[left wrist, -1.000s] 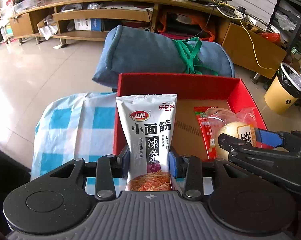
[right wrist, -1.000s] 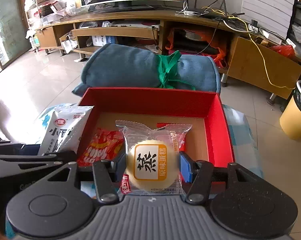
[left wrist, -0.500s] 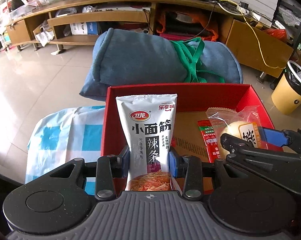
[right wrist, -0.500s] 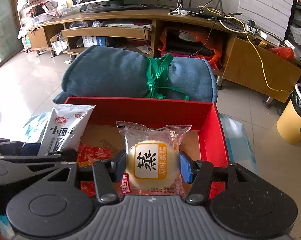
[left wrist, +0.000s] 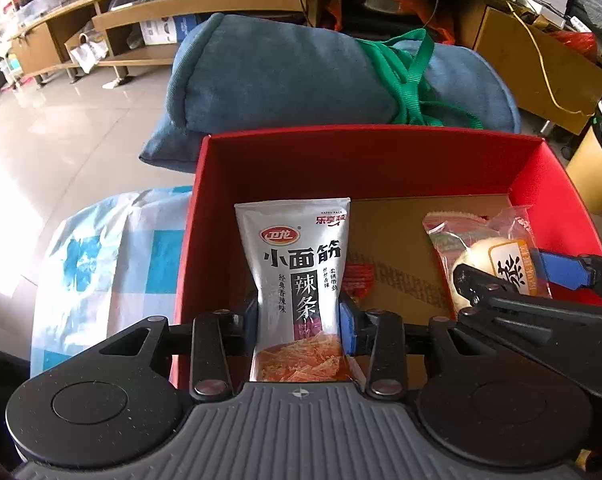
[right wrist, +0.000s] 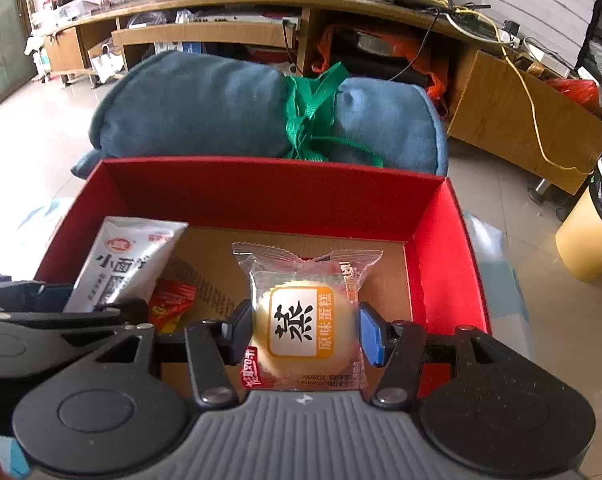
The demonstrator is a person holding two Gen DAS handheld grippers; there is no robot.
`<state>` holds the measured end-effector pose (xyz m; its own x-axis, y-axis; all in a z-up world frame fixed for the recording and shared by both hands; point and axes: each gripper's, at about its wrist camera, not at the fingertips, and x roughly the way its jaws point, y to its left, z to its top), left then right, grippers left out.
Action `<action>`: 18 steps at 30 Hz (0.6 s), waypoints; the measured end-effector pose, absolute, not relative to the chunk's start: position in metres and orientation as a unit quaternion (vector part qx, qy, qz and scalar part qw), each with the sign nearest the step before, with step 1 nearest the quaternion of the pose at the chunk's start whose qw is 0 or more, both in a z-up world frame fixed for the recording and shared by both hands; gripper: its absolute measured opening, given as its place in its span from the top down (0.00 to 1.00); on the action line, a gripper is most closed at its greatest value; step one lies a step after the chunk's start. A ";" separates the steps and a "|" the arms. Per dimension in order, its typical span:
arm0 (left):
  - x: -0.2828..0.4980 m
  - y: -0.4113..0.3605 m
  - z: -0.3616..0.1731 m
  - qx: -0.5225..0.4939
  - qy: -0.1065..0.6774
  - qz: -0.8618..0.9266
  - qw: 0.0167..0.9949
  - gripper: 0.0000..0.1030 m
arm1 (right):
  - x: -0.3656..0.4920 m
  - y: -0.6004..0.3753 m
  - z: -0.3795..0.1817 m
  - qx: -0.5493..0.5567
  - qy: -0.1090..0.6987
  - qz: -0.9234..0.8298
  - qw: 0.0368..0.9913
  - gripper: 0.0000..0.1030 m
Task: Organize snacks
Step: 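Carry both items into the red box and open both tools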
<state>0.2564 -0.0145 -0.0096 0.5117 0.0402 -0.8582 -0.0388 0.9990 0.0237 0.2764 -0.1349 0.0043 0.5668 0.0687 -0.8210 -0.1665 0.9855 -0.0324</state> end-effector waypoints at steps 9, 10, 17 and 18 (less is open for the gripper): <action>0.259 -0.012 -0.009 0.000 0.494 0.033 0.869 0.41 | 0.279 -0.137 0.002 -0.050 0.460 0.067 0.884 0.46; 0.259 -0.011 -0.009 -0.002 0.494 0.033 0.869 0.40 | 0.280 -0.137 0.002 -0.049 0.461 0.066 0.884 0.45; 0.257 -0.010 -0.007 -0.004 0.494 0.029 0.869 0.34 | 0.277 -0.141 0.004 -0.052 0.462 0.062 0.883 0.44; 0.256 -0.010 -0.006 -0.004 0.493 0.028 0.869 0.33 | 0.276 -0.141 0.004 -0.055 0.463 0.061 0.883 0.44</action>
